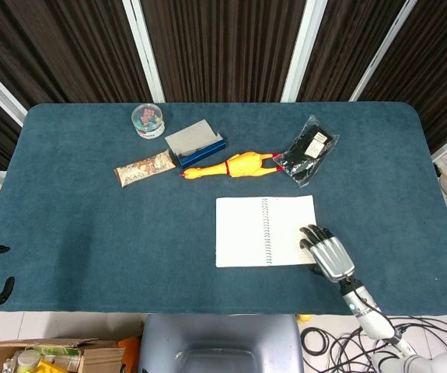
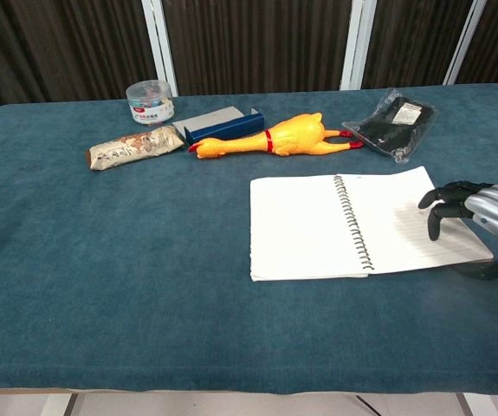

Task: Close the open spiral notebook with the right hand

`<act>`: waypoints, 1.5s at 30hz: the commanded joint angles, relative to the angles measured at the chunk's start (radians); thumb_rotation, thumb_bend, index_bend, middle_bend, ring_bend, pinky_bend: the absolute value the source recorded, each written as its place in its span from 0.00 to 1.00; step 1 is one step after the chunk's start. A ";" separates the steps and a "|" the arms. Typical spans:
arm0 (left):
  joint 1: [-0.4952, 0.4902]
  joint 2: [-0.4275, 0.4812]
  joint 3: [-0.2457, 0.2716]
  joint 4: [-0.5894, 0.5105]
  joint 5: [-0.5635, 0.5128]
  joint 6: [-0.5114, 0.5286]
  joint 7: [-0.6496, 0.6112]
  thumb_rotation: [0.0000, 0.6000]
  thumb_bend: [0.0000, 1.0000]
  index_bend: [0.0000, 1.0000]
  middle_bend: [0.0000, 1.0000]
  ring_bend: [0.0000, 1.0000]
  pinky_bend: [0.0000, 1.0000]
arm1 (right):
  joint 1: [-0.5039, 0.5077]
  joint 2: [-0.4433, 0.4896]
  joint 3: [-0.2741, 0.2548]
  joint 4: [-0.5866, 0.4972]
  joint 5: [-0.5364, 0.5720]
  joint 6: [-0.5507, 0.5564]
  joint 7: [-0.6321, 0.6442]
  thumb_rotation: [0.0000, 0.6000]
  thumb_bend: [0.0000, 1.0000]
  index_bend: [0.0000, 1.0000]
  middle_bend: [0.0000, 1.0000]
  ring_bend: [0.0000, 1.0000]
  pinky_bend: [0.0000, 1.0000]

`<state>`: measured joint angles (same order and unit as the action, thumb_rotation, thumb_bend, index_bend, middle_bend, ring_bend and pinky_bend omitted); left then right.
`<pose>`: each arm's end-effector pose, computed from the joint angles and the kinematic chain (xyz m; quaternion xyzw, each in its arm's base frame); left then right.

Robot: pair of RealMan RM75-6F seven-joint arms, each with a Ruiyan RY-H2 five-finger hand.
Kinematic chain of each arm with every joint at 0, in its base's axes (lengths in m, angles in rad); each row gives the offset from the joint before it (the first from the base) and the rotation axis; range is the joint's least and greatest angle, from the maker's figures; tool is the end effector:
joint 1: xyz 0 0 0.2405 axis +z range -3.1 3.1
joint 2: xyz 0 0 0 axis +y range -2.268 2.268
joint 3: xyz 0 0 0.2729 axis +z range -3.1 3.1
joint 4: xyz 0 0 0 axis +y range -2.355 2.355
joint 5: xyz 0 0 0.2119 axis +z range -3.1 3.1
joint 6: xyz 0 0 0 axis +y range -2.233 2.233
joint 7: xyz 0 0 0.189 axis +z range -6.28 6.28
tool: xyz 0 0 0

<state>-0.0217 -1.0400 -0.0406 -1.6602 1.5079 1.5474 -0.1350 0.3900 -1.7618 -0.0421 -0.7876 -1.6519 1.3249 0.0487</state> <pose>-0.3302 0.2044 0.1949 -0.5530 -0.4169 -0.4199 0.5865 -0.3019 -0.3127 -0.0410 0.7557 -0.2677 0.3687 0.4704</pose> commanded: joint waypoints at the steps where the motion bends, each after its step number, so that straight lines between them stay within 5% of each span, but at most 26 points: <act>1: 0.000 0.001 0.001 -0.001 0.000 -0.002 0.000 1.00 0.38 0.32 0.29 0.26 0.48 | 0.000 0.001 -0.001 0.000 0.000 -0.001 0.000 1.00 0.28 0.48 0.21 0.15 0.33; 28: -0.012 -0.001 0.003 0.001 0.007 -0.017 -0.003 1.00 0.38 0.32 0.29 0.26 0.48 | 0.046 -0.020 0.062 0.004 0.034 -0.008 -0.012 1.00 0.29 0.42 0.21 0.15 0.33; 45: -0.005 0.003 0.006 -0.002 0.008 -0.007 -0.005 1.00 0.38 0.32 0.29 0.26 0.48 | 0.099 0.049 0.095 -0.204 0.008 0.028 -0.101 1.00 0.29 0.21 0.17 0.11 0.30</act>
<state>-0.0269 -1.0375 -0.0345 -1.6626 1.5158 1.5403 -0.1405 0.4802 -1.7223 0.0484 -0.9716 -1.6407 1.3555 -0.0361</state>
